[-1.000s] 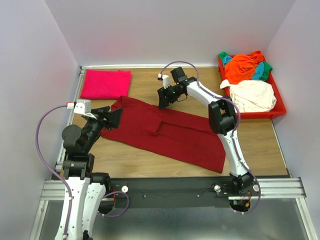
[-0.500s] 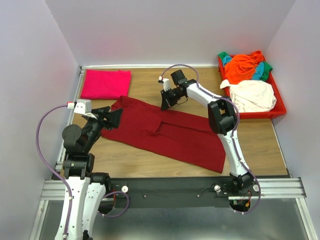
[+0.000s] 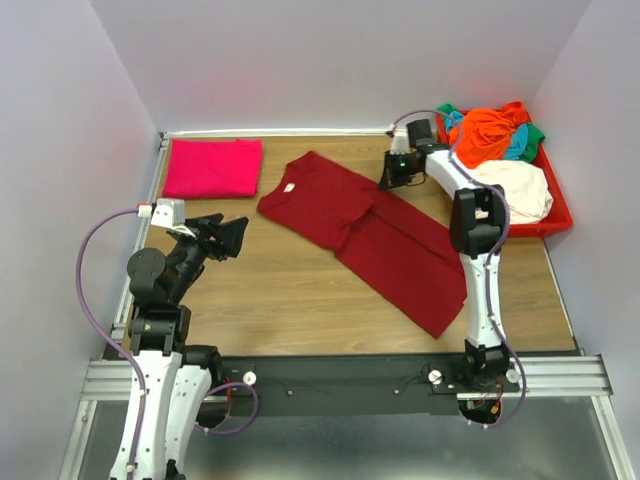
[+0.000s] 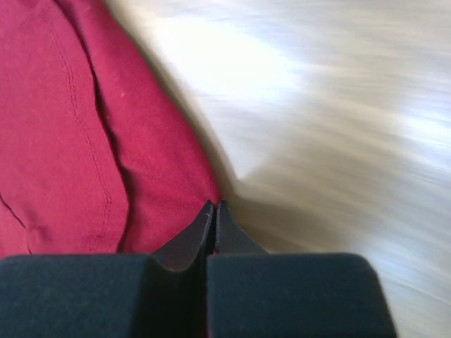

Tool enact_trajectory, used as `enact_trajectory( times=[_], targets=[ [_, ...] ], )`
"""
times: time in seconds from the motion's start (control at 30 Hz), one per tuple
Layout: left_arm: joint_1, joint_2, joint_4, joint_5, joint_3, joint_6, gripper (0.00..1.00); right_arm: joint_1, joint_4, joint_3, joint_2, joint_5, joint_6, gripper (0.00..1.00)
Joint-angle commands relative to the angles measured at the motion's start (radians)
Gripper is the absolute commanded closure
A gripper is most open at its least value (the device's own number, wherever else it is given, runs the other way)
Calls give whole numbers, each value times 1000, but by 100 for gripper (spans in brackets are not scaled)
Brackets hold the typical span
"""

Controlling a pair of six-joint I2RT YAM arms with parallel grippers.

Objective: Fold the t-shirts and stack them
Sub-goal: Fold the tshirt

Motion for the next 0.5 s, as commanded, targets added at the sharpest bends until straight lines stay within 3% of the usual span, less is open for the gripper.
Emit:
enact_trajectory(
  times=[0.0, 0.1, 0.27, 0.3, 0.4, 0.47],
  targets=[
    [4, 24, 58, 65, -27, -30, 25, -82, 4, 36, -10, 102, 10, 89],
    [5, 59, 73, 88, -30, -42, 25, -102, 3, 42, -6, 108, -2, 70],
    [4, 172, 136, 125, -46, -76, 28, -114, 4, 7, -85, 136, -97, 54],
    [2, 221, 169, 140, -55, -97, 32, -116, 3, -9, -129, 130, -123, 45],
    [-17, 339, 229, 122, -55, -132, 38, -114, 1, -74, -237, 108, -185, 36],
    [-34, 408, 257, 82, -21, -137, 42, -113, 1, -121, -301, 85, -238, 35]
  ],
)
